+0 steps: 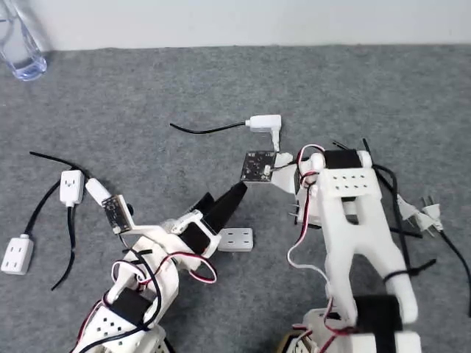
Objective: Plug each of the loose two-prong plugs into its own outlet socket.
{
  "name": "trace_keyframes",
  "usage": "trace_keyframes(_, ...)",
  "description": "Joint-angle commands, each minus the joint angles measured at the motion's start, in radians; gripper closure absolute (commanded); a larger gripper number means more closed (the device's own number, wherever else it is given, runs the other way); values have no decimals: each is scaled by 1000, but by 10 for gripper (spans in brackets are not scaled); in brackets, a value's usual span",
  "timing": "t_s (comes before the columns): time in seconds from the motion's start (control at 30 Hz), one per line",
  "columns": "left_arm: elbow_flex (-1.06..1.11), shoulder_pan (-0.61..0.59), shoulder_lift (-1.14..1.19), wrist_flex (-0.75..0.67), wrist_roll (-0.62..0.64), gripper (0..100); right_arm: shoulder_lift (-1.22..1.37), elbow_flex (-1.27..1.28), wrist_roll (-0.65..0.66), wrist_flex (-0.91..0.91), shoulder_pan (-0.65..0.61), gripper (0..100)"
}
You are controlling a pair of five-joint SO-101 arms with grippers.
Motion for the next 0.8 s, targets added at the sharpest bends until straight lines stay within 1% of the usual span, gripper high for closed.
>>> trace_keyframes(0.0, 10, 8, 9, -9, -12, 681, -171, -68, -66, 45, -116, 990)
trace_keyframes(0.1, 10, 6, 9, -8, -12, 681, -242, -89, -121, 62, -160, 990)
trace_keyframes(0.23, 10, 5, 11, -6, -11, 681, -219, -121, -121, 107, -154, 990)
trace_keyframes(0.33, 10, 3, 9, 11, -11, 681, -165, -121, -118, 102, -110, 990)
trace_keyframes(0.43, 10, 6, 9, 23, -14, 681, -128, -121, -81, 84, -48, 990)
trace_keyframes(0.53, 10, 6, 9, 21, -14, 681, -125, -124, -71, 82, -27, 990)
trace_keyframes(0.67, 10, 5, 9, -8, -14, 681, -127, -126, -81, 93, -56, 990)
trace_keyframes(0.77, 10, 6, 9, -9, -14, 681, -127, -140, -143, 97, -85, 990)
